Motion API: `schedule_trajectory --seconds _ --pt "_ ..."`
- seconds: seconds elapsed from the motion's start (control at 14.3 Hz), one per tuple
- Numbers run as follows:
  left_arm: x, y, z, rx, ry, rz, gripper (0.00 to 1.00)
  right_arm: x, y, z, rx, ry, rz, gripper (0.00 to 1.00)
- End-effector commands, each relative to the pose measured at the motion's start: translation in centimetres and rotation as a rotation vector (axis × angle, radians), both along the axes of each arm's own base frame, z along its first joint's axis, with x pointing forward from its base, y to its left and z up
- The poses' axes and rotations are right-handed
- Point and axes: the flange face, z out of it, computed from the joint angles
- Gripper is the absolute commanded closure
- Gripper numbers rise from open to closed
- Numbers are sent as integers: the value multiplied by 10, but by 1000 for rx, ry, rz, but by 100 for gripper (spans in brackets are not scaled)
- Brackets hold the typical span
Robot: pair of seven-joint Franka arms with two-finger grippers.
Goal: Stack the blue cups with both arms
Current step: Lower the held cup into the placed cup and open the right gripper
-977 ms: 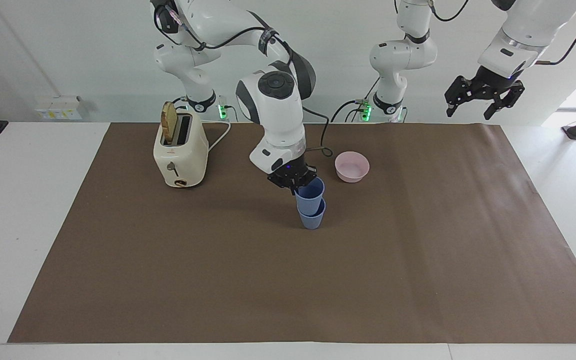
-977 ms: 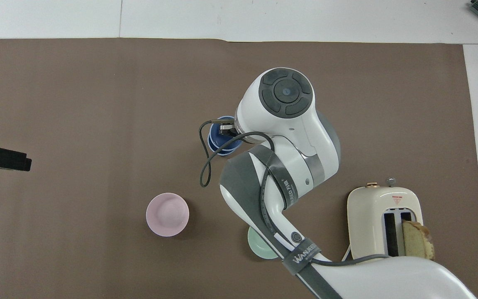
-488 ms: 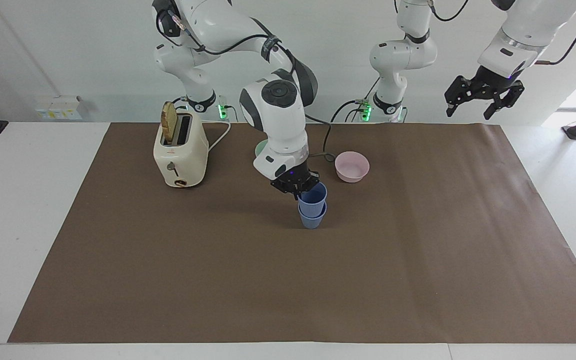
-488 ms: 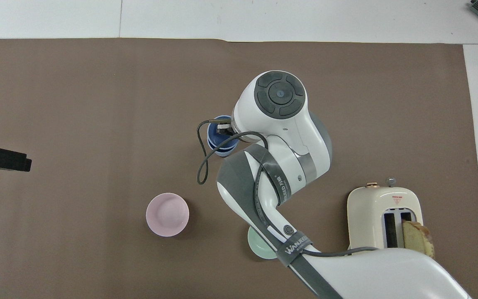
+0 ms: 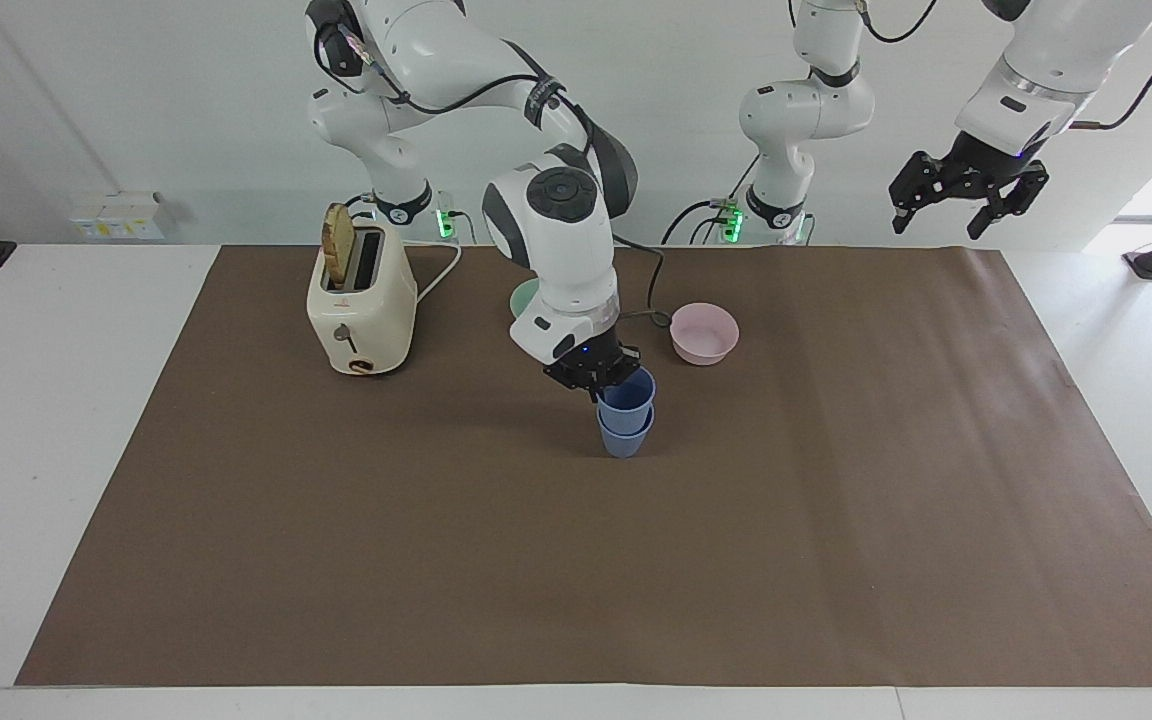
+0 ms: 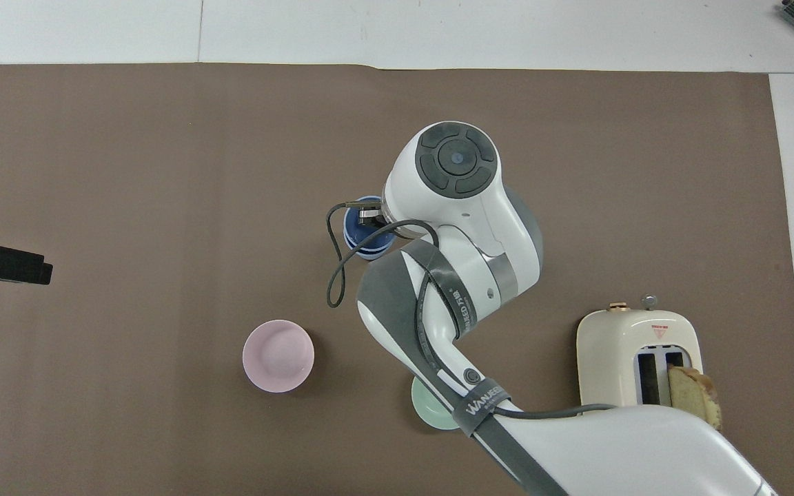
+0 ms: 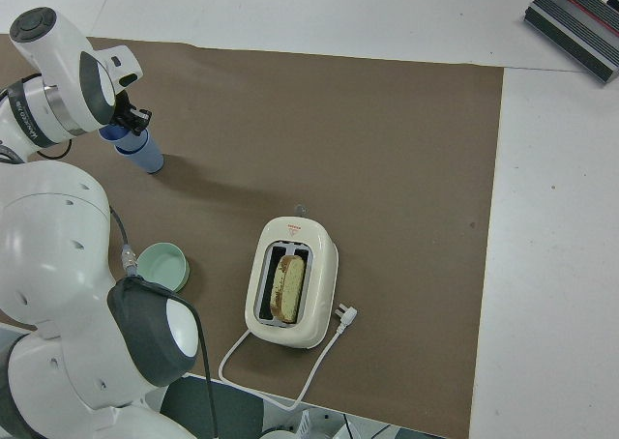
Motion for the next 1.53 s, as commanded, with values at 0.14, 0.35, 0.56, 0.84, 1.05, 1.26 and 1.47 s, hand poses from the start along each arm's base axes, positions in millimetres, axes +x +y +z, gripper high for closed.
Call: schedule_trajectory --seconds 0.14,0.35,0.56,0.84,1.05,1.26,1.47 --pt "-10 2 0 -6 4 -1 0 2 -1 -9 1 -8 16 100" --pt "-10 2 0 -6 4 -1 0 3 -1 -10 3 -5 18 66" --pt "-10 2 0 -6 4 -1 0 3 -1 -10 3 -5 18 63" --pt "-10 2 0 -6 4 -1 0 1 -1 -8 -19 1 27 55" --pt "-10 2 0 -6 2 0 0 4 -16 0 -73 2 31 10" --pt "-9 -2 -2 -6 1 -8 0 10 -59 33 -140 1 83 0" --pt "-5 2 -2 -8 -23 -33 0 15 -120 75 -165 40 126 0"
